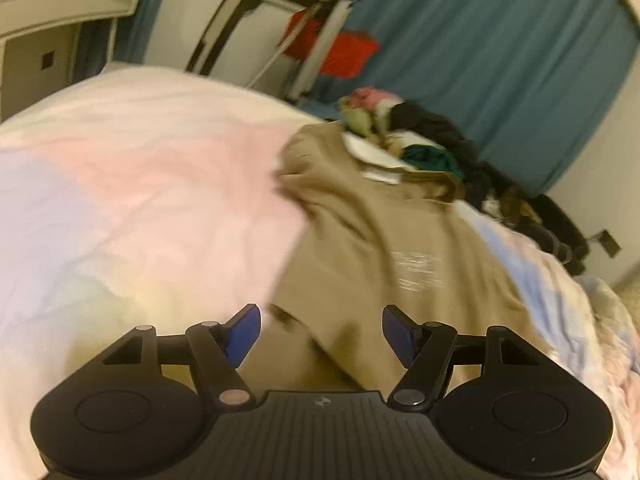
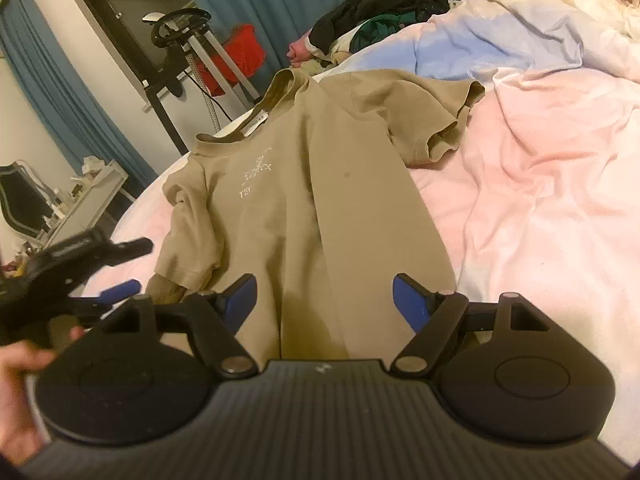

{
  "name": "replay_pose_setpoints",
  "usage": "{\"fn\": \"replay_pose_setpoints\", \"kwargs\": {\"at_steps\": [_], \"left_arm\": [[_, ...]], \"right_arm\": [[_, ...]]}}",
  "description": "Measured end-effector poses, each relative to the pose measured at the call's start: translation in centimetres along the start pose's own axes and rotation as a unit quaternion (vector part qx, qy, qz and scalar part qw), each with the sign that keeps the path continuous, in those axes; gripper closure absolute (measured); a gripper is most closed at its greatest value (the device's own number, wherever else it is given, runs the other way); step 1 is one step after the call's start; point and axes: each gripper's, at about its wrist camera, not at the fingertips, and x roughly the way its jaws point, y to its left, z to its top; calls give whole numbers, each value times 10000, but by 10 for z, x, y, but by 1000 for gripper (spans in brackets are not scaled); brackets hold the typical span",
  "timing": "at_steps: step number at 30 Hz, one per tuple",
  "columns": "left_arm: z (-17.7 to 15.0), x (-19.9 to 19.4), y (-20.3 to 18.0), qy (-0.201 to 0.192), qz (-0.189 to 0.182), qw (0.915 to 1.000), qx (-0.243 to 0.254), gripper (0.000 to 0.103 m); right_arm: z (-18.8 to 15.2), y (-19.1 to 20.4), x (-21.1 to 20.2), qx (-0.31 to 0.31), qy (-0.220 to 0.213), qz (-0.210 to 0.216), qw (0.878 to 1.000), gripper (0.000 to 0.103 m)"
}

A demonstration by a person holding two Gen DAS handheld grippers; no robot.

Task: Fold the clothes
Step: 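Pull the sleeve outward with the left gripper to smooth the shirt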

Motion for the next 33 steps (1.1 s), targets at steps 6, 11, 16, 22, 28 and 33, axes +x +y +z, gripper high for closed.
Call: {"fn": "replay_pose_setpoints", "kwargs": {"at_steps": [6, 11, 16, 22, 28, 33], "left_arm": [[5, 36, 48, 74, -388, 9857, -1638, 54], [9, 39, 56, 28, -1040, 9721, -2101, 96], [31, 17, 65, -273, -1007, 9704, -2177, 99], [96, -15, 80, -984, -296, 9809, -1649, 99], [189, -24, 111, -1500, 1273, 9785, -623, 101], [189, 14, 145, -1145, 1792, 9756, -552, 98]], "right_arm": [[0, 0, 12, 7, 61, -8, 10000, 25], [-2, 2, 20, -152, 83, -85, 9998, 25], [-2, 2, 20, -150, 75, -81, 9998, 25], [-1, 1, 18, -131, 71, -60, 9999, 27], [0, 4, 22, -293, 28, -126, 9995, 25], [1, 16, 31, -705, -98, -177, 9973, 25]]}}
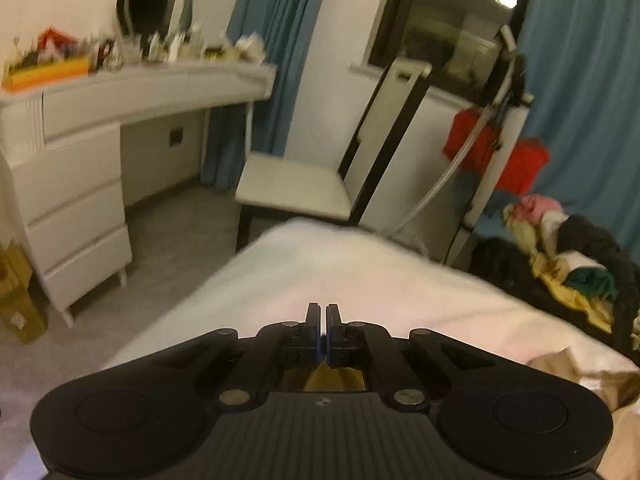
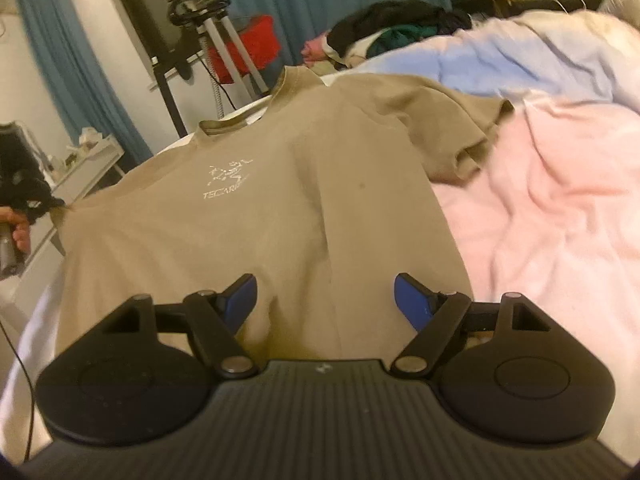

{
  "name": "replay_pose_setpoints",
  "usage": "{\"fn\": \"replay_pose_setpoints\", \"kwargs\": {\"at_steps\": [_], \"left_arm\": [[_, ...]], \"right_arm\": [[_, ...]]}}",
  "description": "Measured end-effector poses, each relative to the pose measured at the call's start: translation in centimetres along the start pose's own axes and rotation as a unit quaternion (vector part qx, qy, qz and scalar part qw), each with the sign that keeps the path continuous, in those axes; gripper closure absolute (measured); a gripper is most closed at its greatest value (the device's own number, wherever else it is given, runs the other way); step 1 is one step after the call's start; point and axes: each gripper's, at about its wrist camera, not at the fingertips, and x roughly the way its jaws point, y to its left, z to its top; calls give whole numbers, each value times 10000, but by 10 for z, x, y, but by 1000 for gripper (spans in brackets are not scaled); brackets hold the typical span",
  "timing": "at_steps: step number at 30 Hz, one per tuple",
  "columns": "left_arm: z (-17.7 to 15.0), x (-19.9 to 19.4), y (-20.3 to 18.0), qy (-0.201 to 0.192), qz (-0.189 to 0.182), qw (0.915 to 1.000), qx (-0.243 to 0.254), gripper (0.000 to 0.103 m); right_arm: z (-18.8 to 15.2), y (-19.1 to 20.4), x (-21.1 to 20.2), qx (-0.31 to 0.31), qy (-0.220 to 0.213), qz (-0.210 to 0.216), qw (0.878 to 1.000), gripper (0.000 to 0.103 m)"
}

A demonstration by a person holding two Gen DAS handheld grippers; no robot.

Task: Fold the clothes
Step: 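Pull the sleeve outward with the left gripper to smooth the shirt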

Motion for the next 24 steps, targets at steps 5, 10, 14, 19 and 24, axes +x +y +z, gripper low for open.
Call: {"fn": "replay_pose_setpoints", "kwargs": {"at_steps": [5, 10, 14, 19, 24], "left_arm": [[-29, 5, 31, 540, -282, 9966, -546, 52], [-36, -21, 47, 399, -588, 9962, -504, 35], [-22, -10, 28, 71, -324, 9992, 200, 29], [-30, 35, -1, 719, -353, 9939, 762, 39], [-46, 41, -24, 732, -988, 9727, 1967, 98]], "right_arm": [[2, 3, 6, -42, -7, -21, 10000, 25], [0, 3, 1, -35, 19, 31, 10000, 25], [-3, 3, -6, -31, 27, 61, 10000, 25], [-2, 5, -1, -71, 6, 23, 10000, 25], [-1, 4, 9, -185, 14, -4, 9998, 25]]}}
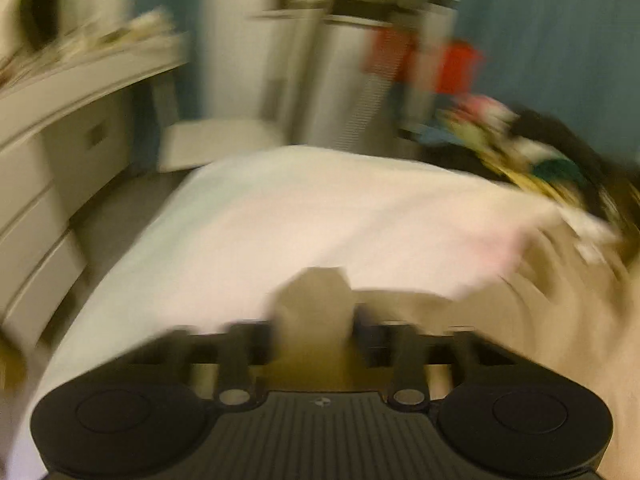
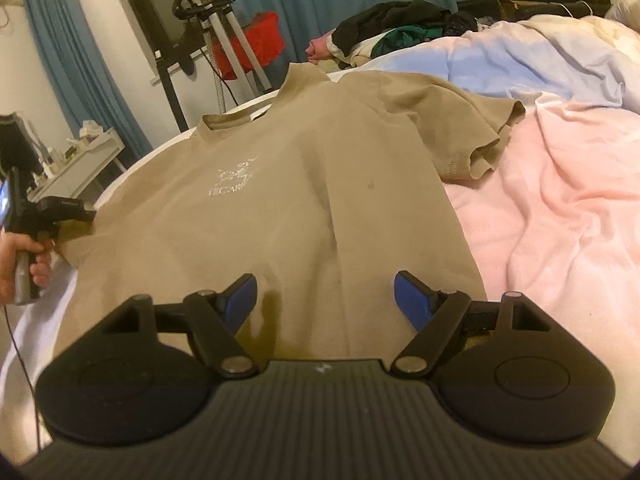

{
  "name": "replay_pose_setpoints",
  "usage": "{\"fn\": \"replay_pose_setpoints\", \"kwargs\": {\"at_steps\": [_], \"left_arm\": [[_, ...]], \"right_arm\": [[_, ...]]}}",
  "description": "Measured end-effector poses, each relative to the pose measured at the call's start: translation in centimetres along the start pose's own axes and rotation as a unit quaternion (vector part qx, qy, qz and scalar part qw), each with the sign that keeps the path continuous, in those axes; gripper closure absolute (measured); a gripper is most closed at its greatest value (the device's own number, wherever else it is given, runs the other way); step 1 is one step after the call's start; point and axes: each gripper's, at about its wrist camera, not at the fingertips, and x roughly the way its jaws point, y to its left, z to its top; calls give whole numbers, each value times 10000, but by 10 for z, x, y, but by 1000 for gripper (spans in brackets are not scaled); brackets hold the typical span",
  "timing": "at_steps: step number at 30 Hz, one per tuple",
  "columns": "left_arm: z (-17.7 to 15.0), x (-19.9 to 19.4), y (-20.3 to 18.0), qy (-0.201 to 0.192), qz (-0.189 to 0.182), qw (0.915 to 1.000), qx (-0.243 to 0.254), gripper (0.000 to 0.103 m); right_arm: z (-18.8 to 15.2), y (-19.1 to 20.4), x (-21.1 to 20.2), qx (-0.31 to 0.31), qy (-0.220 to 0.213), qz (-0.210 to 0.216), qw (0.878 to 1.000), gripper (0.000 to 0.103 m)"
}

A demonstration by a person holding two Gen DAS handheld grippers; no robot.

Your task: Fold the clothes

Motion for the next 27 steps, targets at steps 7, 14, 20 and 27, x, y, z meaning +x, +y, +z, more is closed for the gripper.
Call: {"fn": "replay_pose_setpoints", "kwargs": {"at_steps": [7, 14, 20, 27], "left_arm": [[34, -22, -20, -967, 1206, 9870, -443, 99], [15, 6, -48, -347, 1477, 9844, -895, 80], [-34, -66, -57, 96, 1126, 9900, -849, 45], [-118, -186, -65, 972, 196, 9868, -1284, 40]], "right_arm": [[0, 0, -2, -15, -42, 35, 10000, 25], [4, 4, -11, -7, -155, 91, 9998, 25], [7, 10, -21, -238, -346, 207, 9989, 25], [7, 12, -46, -205, -522, 246, 9981, 25]]}}
